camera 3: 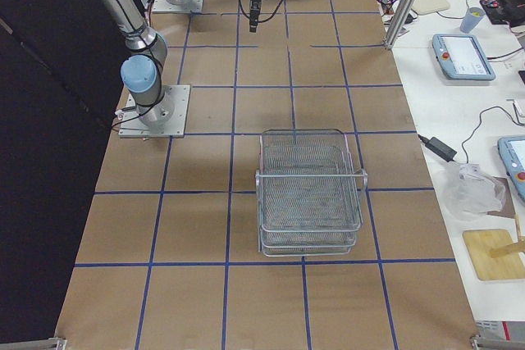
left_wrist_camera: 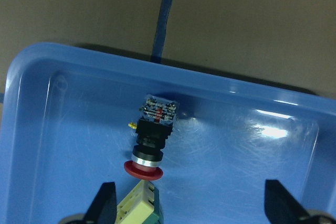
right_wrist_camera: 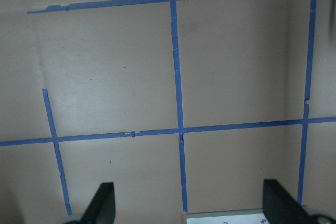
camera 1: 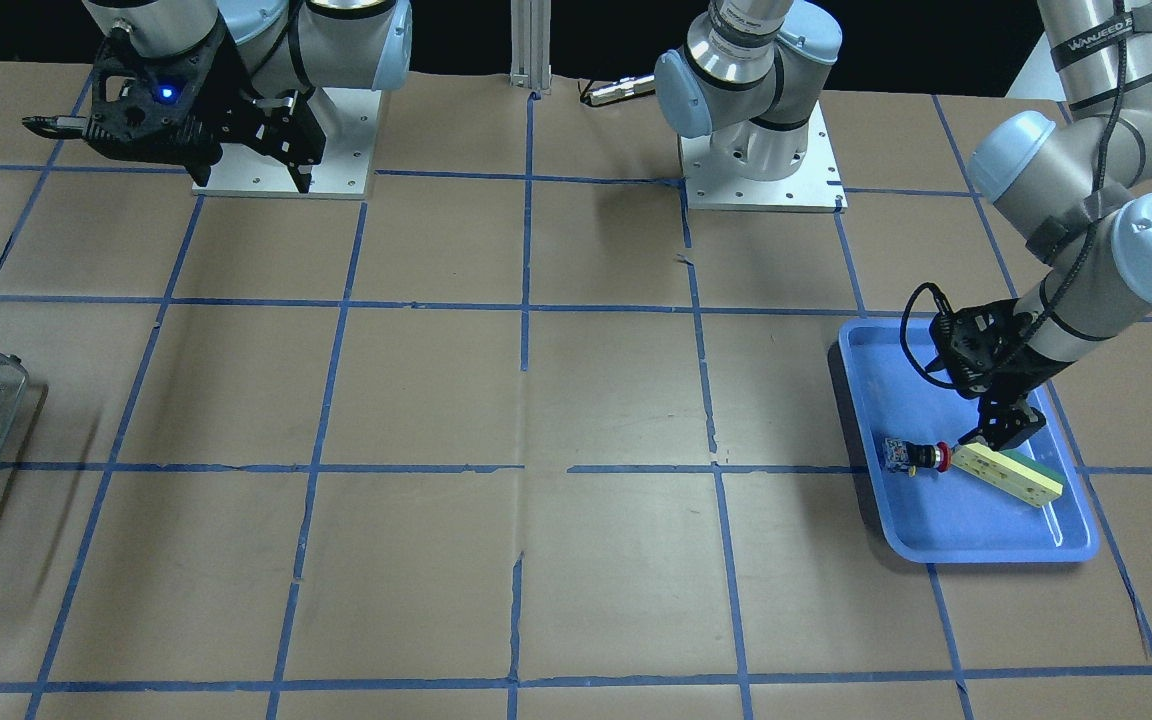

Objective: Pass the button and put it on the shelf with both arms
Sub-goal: 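Close the left gripper on the red push button's cap end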

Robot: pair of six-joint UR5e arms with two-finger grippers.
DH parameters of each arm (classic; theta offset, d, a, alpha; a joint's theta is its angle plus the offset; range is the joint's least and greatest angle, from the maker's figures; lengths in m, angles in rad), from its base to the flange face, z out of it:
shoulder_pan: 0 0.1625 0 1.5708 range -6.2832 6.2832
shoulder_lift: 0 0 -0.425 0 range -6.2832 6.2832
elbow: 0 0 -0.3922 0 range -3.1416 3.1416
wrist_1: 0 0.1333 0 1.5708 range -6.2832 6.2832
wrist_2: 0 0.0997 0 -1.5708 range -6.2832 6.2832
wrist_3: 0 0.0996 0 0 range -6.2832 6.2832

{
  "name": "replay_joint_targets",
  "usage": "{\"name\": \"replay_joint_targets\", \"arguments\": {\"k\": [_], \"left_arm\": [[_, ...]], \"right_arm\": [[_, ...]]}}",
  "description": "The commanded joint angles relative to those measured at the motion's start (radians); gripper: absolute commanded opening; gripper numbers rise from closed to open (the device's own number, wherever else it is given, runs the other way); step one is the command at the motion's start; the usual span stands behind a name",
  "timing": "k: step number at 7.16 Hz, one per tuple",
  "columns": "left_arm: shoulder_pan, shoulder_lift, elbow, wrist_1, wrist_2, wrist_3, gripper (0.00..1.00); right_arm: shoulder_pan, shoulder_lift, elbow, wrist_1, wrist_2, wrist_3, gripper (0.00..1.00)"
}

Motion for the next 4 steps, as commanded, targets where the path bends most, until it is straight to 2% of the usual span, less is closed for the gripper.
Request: {"name": "replay_joint_targets", "arguments": {"k": [1,4], "left_arm": [[0.000,-0.031,-0.001,0.031,-0.006,0.072,1.00],[0.000,-0.097,0.002,0.047,-0.007,0.190,1.00]], "right_arm": [[-0.001,0.000,0.000,0.000,0.000,0.001,1.00],[0.000,0.000,0.000,0.000,0.000,-0.001,1.00]]}}
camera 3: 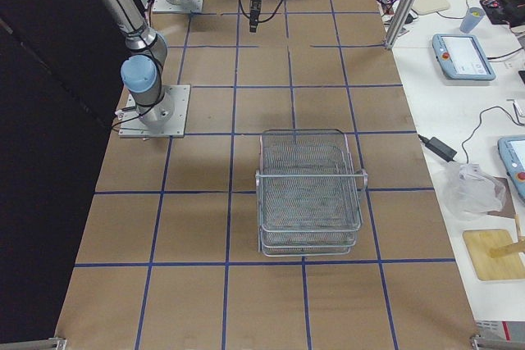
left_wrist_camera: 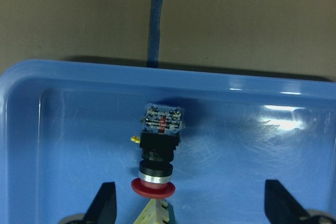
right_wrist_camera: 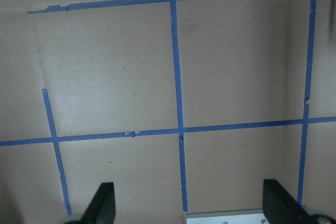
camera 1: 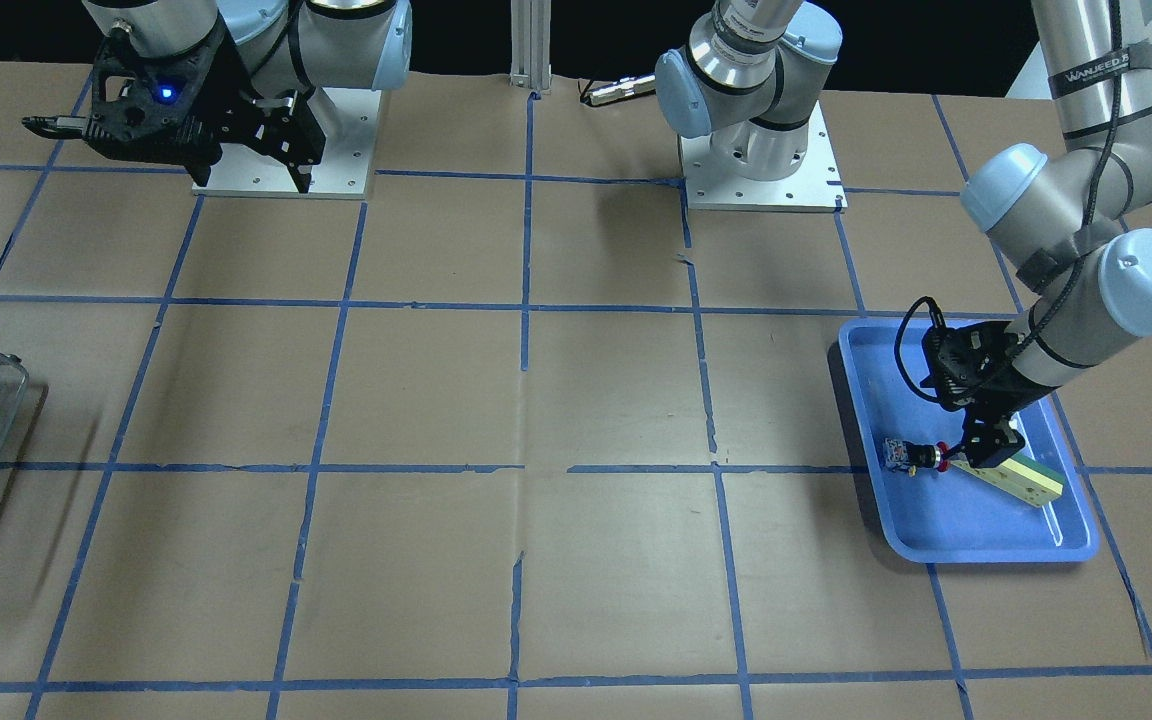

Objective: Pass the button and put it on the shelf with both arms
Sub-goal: 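Close the left gripper on the red push button's cap end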

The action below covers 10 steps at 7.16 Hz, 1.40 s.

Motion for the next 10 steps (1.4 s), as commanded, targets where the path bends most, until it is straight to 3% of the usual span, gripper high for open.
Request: {"name": "replay_joint_targets", "arguments": {"k": [1,9,10], "left_arm": [[-0.001,-0.052,0.003,0.007,0.013,0.055,1.00],[0.000,-0.117,0.000,0.145,0.015,0.055,1.00],[0.000,-0.120,0.004,0.147,0.012,0.055,0.93]], "right_arm": [[0.000,0.000,0.000,0.000,0.000,-0.001,1.00],[0.006,-0.017,-0.011,-0.005,0.021,0.015,1.00],[0.006,-0.015,-0.012,-0.002,0.050,0.015,1.00]]}}
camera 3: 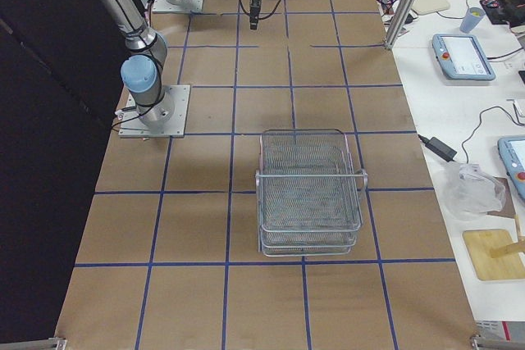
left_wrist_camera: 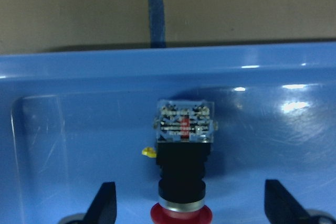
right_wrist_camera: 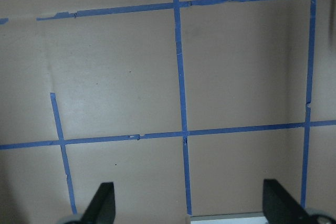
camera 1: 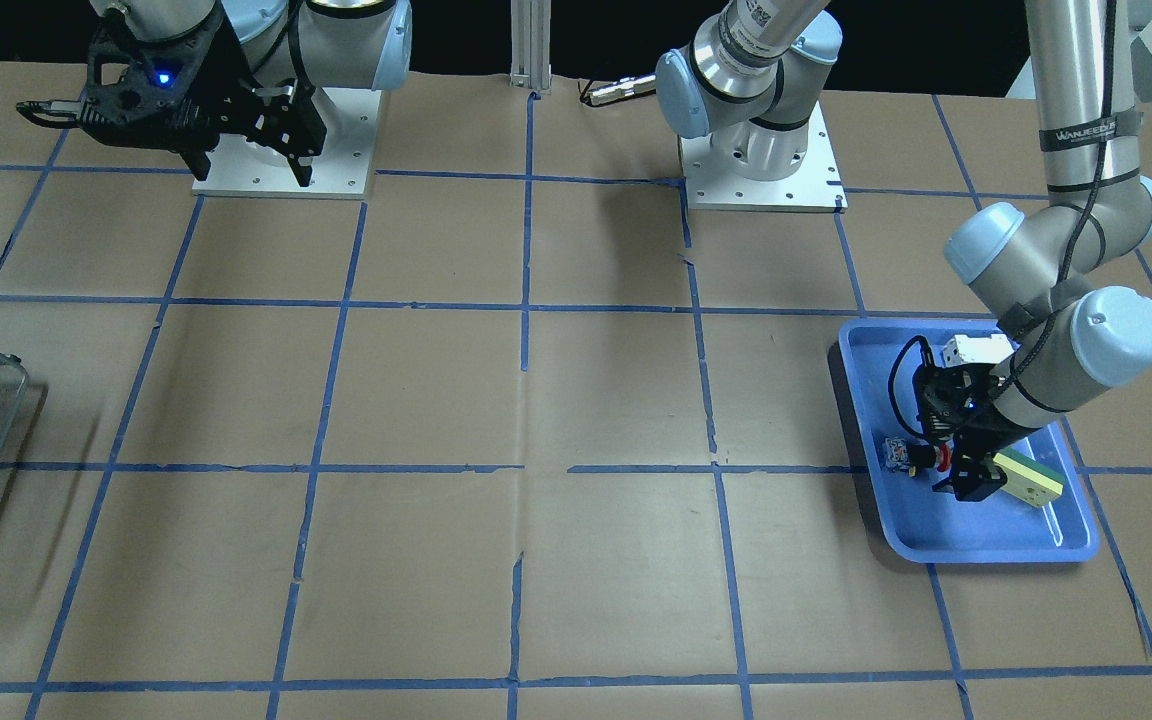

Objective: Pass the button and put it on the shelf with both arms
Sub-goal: 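Close the left gripper on the red push button's cap end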

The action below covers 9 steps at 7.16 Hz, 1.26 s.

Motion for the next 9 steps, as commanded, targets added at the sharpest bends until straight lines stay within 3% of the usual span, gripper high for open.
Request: {"name": "replay_joint_targets", "arguments": {"k": [1,2,4,5,8,9], "left_arm": [[0.000,-0.006,0.002,0.007,-0.002,0.000,0.79],[0.002,-0.006,0.002,0.007,0.001,0.002,0.42],[0.002,0.001,0.011,0.004,0.001,0.005,0.08],[0.002,0.014,0.017,-0.006,0.001,0.008,0.00],[-0.050,0.060,0.133,-0.184,-0.013,-0.059,0.00],[-0.133,0.084,0.158,-0.218,-0.031,-0.093,0.00]], "right_arm": [[0.002,-0.004,-0.002,-0.002,0.030,0.004,1.00],[0.002,0.001,-0.002,-0.007,0.027,-0.001,1.00],[0.000,0.005,0.006,-0.017,0.021,-0.010,1.00],[0.000,0.005,-0.002,-0.025,0.015,-0.015,1.00],[-0.004,0.007,-0.005,-0.091,0.020,-0.016,1.00],[-0.008,0.010,0.001,-0.090,0.029,-0.048,1.00]]}}
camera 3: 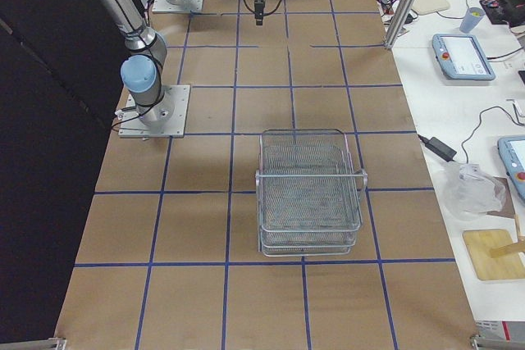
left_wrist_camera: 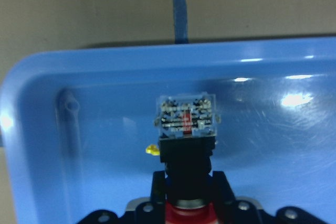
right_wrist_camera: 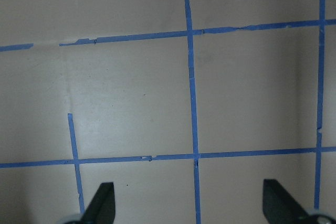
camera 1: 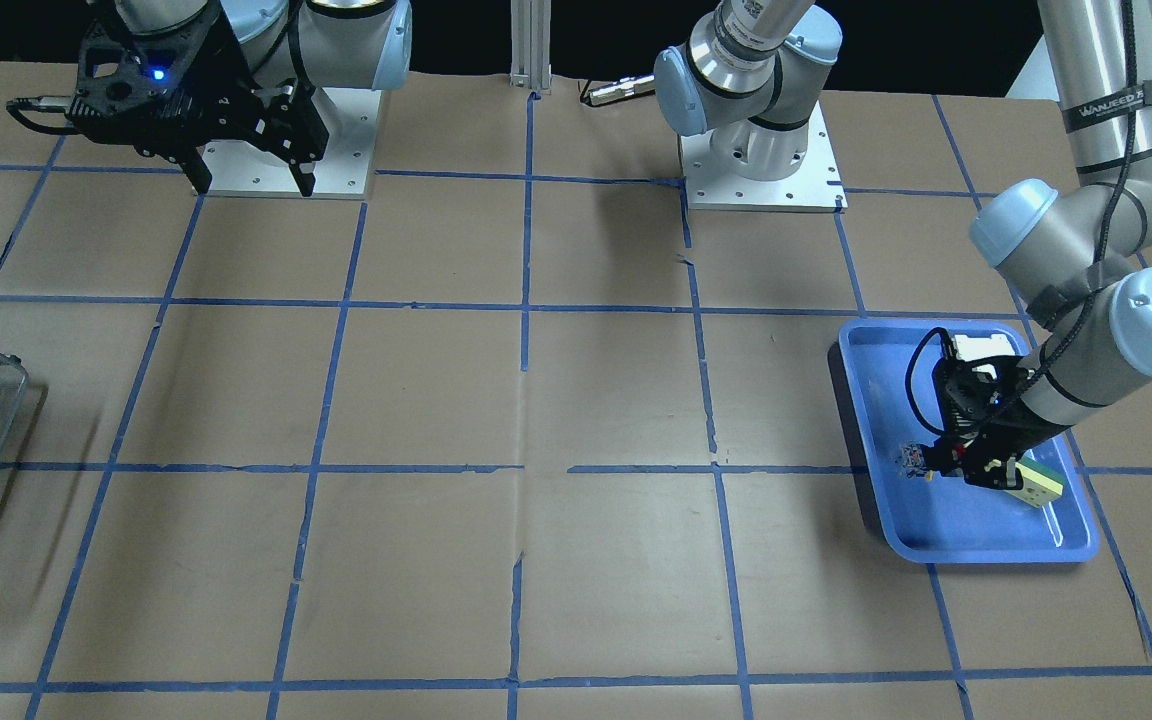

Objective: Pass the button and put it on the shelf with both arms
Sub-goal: 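Lift the button and carry it toward the table center while the right gripper approaches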

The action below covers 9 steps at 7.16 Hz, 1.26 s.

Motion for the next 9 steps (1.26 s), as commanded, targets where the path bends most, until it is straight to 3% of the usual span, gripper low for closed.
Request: {"name": "replay_joint_targets", "arguments": {"k": [1,3,5,7,9], "left_arm": [[-0.169,0.035,0.059,-0.070,-0.039,-0.108,0.00],[-0.373,0.039,0.117,-0.113,-0.083,-0.325,0.00],[-0.500,0.039,0.192,-0.127,-0.230,-0.496,0.00],[-0.611,0.035,0.234,-0.112,-0.323,-0.592,0.00],[-0.680,0.030,0.272,-0.087,-0.385,-0.651,0.00]], "right_arm": [[-0.004,0.003,0.006,-0.008,0.008,-0.189,1.00],[-0.005,0.006,0.014,-0.013,0.011,-0.541,1.00],[-0.005,0.040,0.015,-0.039,0.113,-0.732,1.00],[-0.015,0.045,0.023,-0.070,0.155,-0.962,1.00],[-0.036,0.063,0.049,-0.079,0.271,-1.000,1.00]]}}
